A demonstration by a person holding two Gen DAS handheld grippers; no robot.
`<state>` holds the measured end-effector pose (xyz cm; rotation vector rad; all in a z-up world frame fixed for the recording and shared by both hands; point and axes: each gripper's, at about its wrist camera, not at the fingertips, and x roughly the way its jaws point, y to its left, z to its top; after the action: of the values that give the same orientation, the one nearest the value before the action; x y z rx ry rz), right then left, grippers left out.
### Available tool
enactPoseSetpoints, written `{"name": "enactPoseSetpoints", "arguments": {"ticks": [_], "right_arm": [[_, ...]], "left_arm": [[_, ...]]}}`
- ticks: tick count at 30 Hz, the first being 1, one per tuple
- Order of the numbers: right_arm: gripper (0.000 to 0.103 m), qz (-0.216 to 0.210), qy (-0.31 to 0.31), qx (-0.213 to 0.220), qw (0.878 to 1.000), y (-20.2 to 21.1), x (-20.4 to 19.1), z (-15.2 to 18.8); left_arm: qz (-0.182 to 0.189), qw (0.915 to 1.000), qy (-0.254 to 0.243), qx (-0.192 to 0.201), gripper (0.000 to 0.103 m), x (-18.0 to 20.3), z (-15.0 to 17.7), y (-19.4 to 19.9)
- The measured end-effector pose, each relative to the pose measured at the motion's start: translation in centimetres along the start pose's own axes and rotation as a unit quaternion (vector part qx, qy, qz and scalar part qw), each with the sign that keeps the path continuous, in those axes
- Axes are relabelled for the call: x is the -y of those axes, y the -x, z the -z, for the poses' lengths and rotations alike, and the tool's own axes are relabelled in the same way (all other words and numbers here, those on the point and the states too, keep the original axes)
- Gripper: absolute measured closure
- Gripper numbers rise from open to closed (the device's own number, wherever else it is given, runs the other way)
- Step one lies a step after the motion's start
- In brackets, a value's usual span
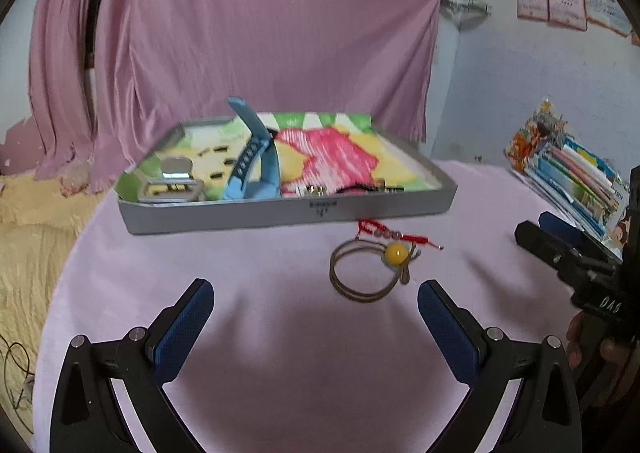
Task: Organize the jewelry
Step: 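Withdraw both open tools from the tray toward the last items, then grasp the red beaded bracelet with the right tool while the left tool grasps the brown hair tie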
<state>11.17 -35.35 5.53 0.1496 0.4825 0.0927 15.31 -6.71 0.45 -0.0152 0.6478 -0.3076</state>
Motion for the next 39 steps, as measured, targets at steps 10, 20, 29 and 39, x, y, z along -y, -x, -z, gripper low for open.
{"name": "enactPoseSetpoints", "arguments": {"ticks": [10,20,29,39], "right_arm": [[0.004,-0.009,-0.005,-0.098,0.995,-2.6,1.1,0.2],[0.004,-0.005,0.049,-0.170,0.984,-5.1,-0.4,0.5],[0.004,0.004,0.077,-0.194,0.978,-6.8,-1.8,-0.1],[0.005,0.014,0.090,-0.223,0.971,-8.7,-2.7,-0.5]], "left_arm": [[-0.005,0.9984,-0.044,-0.033,0.007,1.4,-1.3,-2.0],[0.007,0.9948,-0.060,-0.081,0.043,1.2,-2.3,-5.1],[0.008,0.9913,-0.064,-0.115,0.076,1.2,-2.4,-6.4],[0.034,0.9910,-0.052,-0.119,0.100,0.7,-2.8,-6.5]]}}
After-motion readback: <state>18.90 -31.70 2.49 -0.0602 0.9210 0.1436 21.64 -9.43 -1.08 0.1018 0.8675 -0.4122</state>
